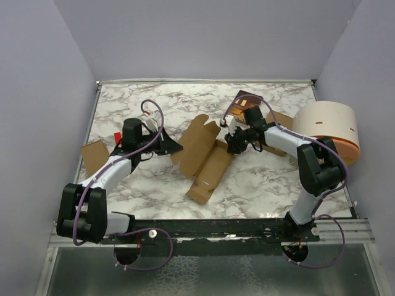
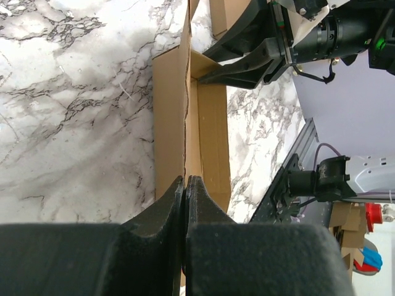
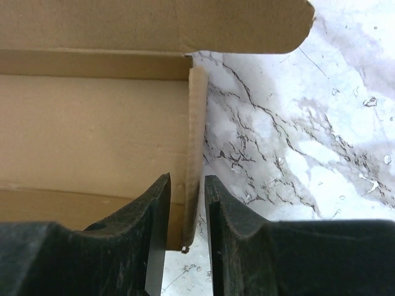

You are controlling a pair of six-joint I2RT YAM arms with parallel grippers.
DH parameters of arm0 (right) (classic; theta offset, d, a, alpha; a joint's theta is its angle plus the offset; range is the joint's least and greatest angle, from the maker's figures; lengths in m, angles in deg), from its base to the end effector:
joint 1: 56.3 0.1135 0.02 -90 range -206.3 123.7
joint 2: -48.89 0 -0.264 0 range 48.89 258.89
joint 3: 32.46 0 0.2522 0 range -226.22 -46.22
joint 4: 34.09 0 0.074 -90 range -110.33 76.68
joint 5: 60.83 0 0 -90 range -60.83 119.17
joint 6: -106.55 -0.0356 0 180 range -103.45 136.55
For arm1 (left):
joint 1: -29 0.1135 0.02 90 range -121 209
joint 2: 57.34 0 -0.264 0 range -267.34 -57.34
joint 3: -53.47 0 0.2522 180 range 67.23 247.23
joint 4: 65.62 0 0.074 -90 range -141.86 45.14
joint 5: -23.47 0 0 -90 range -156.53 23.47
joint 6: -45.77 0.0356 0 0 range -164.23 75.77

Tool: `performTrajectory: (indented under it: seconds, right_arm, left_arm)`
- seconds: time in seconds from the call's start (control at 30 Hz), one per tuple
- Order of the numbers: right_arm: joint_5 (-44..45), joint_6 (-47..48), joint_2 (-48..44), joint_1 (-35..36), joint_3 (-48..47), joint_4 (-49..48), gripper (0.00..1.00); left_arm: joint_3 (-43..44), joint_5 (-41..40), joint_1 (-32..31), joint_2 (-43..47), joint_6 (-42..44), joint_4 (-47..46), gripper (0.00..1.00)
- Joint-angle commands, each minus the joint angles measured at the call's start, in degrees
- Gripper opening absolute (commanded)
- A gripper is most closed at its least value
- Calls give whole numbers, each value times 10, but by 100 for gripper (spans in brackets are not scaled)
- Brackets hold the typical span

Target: Fold the paper box

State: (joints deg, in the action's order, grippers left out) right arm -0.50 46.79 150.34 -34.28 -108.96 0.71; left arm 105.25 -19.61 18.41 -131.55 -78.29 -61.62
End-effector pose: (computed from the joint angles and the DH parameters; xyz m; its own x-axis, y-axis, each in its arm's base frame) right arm 0.3215 0.1490 0.1752 -0.4114 -0.6384 -0.6506 -0.8845 0.4520 0.1157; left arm 0.2600 -0.0751 0.2275 -0.7928 -0.2409 -0.5598 0.3916 0.5024 -0.7709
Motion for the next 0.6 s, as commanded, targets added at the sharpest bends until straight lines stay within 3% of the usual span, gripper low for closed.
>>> performTrajectory:
  seconds: [0.0,0.3,0.43,0.57]
  right_arm:
    - [4,-11,-14,-2,-11,-18,30]
    - [49,-18,8,20,-17,-36,28]
    - [73,-11,8,24,-14,-37,14]
    - [91,-5,10,31,-9,-37,7]
  left_arm:
    - [20,-6,-6,-6,9,-3,0]
    - [22,0,-14,-15,7,-3,0]
    - [24,0,-15,-13,6,-5,0]
    - [31,0,-20,-16,2,-13,0]
